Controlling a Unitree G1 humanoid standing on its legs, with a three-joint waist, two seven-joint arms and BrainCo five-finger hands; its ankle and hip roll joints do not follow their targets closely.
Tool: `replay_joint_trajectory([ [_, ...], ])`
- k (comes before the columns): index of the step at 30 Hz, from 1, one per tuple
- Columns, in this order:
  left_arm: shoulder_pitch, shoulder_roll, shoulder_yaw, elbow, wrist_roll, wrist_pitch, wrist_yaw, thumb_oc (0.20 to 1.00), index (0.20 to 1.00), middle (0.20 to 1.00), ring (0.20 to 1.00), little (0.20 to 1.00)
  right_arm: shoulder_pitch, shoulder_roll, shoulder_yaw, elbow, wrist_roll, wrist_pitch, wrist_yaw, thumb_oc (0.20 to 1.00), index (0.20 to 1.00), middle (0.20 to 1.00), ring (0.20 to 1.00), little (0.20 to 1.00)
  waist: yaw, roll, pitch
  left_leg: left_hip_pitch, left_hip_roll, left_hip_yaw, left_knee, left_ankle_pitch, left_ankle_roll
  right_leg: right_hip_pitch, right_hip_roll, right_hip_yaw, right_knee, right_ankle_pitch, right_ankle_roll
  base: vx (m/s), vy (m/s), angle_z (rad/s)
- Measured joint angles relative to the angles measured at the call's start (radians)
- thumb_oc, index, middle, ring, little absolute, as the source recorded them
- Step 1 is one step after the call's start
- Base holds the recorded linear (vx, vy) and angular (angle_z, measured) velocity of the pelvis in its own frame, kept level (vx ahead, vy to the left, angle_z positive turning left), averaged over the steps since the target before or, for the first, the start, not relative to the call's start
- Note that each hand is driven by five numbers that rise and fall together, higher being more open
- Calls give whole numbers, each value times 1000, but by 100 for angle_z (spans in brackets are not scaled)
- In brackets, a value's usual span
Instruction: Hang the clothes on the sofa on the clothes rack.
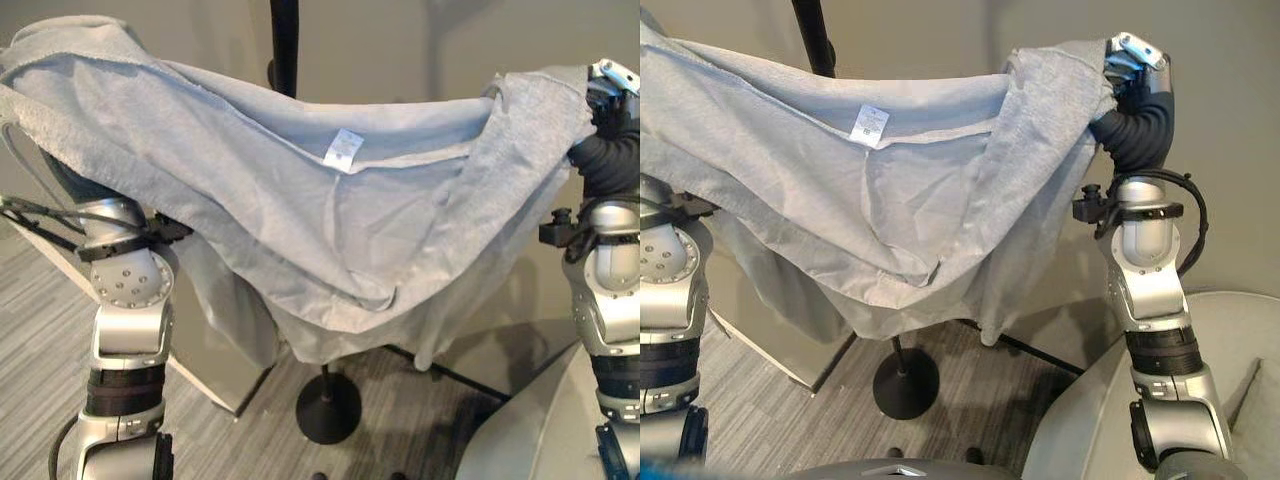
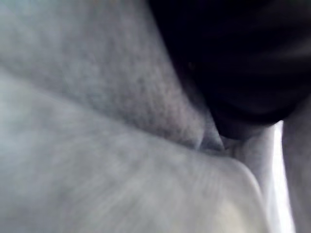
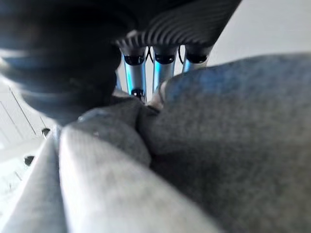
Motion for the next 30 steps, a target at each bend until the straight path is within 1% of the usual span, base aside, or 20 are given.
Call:
replay_joint_trajectory([
  [1, -36, 22, -35, 47, 0, 0, 7, 200, 200, 200, 200, 200, -37, -26, 34, 39, -1, 7, -11, 200, 200, 200, 200, 200, -2, 0, 0, 3, 0, 1, 0, 0, 0, 3, 0, 0, 0, 0, 0, 0, 0, 0],
  [2, -98, 63, -93, 124, 1, 13, 8, 200, 200, 200, 200, 200, -100, -73, 93, 102, -4, 25, -13, 200, 200, 200, 200, 200, -1, -1, 0, 7, 0, 1, 0, 0, 0, 7, 0, 0, 0, 0, 0, 0, 0, 0],
  [3, -137, 92, -132, 171, 1, 30, 5, 200, 200, 200, 200, 200, -140, -97, 124, 140, -6, 39, -10, 200, 200, 200, 200, 200, -1, -2, -1, 11, 0, 0, 0, 0, 0, 11, 0, 0, 0, 0, 1, 0, 0, 0],
  [4, -145, 98, -136, 178, 1, 35, 5, 200, 200, 200, 200, 200, -152, -98, 125, 148, -6, 43, -12, 200, 200, 200, 200, 200, -2, -2, -1, 13, 0, 1, 0, 0, 0, 12, 0, 1, 0, -1, 1, 0, 0, 0],
  [5, -160, 119, -159, 199, 1, 36, 10, 200, 200, 200, 200, 200, -184, -112, 153, 177, -6, 47, -22, 200, 200, 200, 200, 200, -4, -2, -1, 13, 0, 1, 0, 0, 0, 12, 0, 1, 0, -1, 1, 0, 0, 0],
  [7, -229, 187, -264, 293, 11, 46, 1, 200, 200, 200, 200, 200, -281, -188, 267, 285, -8, 73, -24, 200, 200, 200, 200, 200, -3, -3, -1, 13, 0, 1, 0, 0, 0, 12, 0, -1, 0, -1, 1, -42, 4, 1],
  [8, -242, 199, -291, 314, 15, 51, 1, 200, 200, 200, 200, 200, -311, -200, 299, 321, -7, 76, -25, 200, 200, 200, 200, 200, -2, -3, -1, 13, 0, 1, 0, 0, 0, 12, 0, -1, 0, -1, 1, -52, 5, 1],
  [9, -274, 209, -342, 360, 25, 59, 1, 200, 200, 200, 200, 200, -368, -206, 364, 396, -7, 83, -26, 200, 200, 200, 200, 200, -2, -4, -1, 13, 0, 1, 0, 0, 0, 12, 0, -2, 0, -1, 1, 0, 0, 0],
  [10, -311, 213, -402, 413, 35, 63, -2, 200, 200, 200, 200, 200, -422, -201, 423, 473, -7, 95, -25, 200, 200, 200, 200, 200, -1, -7, 0, 12, 0, 0, 0, 0, 0, 11, 0, -2, 0, -1, 1, -44, 5, 2],
  [11, -334, 210, -442, 443, 38, 67, -3, 200, 200, 200, 200, 200, -451, -188, 451, 524, -7, 104, -24, 200, 200, 200, 200, 200, -1, -10, 0, 10, 0, 0, 0, 0, 0, 9, 0, -3, 0, -1, 1, 0, 0, 0],
  [13, -338, 206, -478, 449, 39, 68, -9, 200, 200, 200, 200, 200, -472, -176, 482, 557, -7, 113, -19, 200, 200, 200, 200, 200, -1, -14, 0, -1, 0, 0, 0, 1, 0, 0, 0, -4, 0, 0, 1, -47, 0, 1],
  [15, -343, 206, -518, 476, 44, 75, -20, 200, 200, 200, 200, 200, -497, -159, 535, 625, -8, 122, -11, 200, 200, 200, 200, 200, -2, -20, 3, -6, 0, 0, 4, 7, 9, -5, 0, -8, 2, 3, 0, -52, -3, 0],
  [16, -360, 205, -553, 512, 44, 79, -23, 200, 200, 200, 200, 200, -520, -147, 580, 673, -8, 124, -8, 200, 200, 200, 200, 200, -2, -22, 1, -5, 0, 0, 5, 7, 9, -4, 0, -9, 3, 6, -4, -28, 0, 5],
  [18, -382, 176, -634, 604, 46, 88, -47, 200, 200, 200, 200, 200, -545, -90, 646, 800, -42, 152, 12, 200, 200, 200, 200, 200, -1, -26, 4, -8, 0, -2, 5, 7, 9, -6, 0, -12, 2, 6, -4, -50, 4, 5],
  [19, -382, 174, -652, 624, 46, 90, -50, 200, 200, 200, 200, 200, -545, -83, 668, 817, -47, 156, 17, 200, 200, 200, 200, 200, -1, -27, 4, -12, 0, -3, 5, 8, 9, -9, 0, -13, 2, 6, -3, -56, 3, 4],
  [21, -404, 136, -706, 701, 46, 105, -70, 200, 200, 200, 200, 200, -550, -16, 707, 915, -72, 185, 38, 200, 200, 200, 200, 200, 1, -29, 6, -26, 0, -6, 5, 9, 10, -22, 0, -18, 5, 6, -3, -52, 1, 5],
  [23, -405, 126, -704, 702, 46, 106, -70, 200, 200, 200, 200, 200, -549, 19, 709, 932, -89, 188, 41, 200, 200, 200, 200, 200, 0, -28, 8, -35, 0, -7, 5, 9, 10, -31, 0, -19, 5, 6, -3, -42, 6, 2],
  [24, -406, 107, -705, 722, 47, 107, -71, 200, 200, 200, 200, 200, -549, 40, 721, 934, -128, 193, 43, 200, 200, 200, 200, 200, 0, -27, 9, -38, 0, -8, 5, 9, 10, -34, 0, -21, 5, 6, -3, 0, 0, 0],
  [27, -406, 102, -702, 728, 48, 109, -72, 200, 200, 200, 200, 200, -549, 44, 740, 921, -166, 193, 53, 200, 200, 200, 200, 200, 0, -28, 10, -39, 0, -8, 5, 8, 10, -34, 0, -23, 4, 5, -1, 0, 0, 0],
  [30, -405, 102, -700, 729, 48, 108, -72, 200, 200, 200, 200, 200, -549, 43, 740, 918, -171, 193, 53, 200, 200, 200, 200, 200, 2, -29, 13, -39, 0, -9, 5, 8, 9, -33, 0, -25, 4, 3, 1, 0, 0, 0],
])
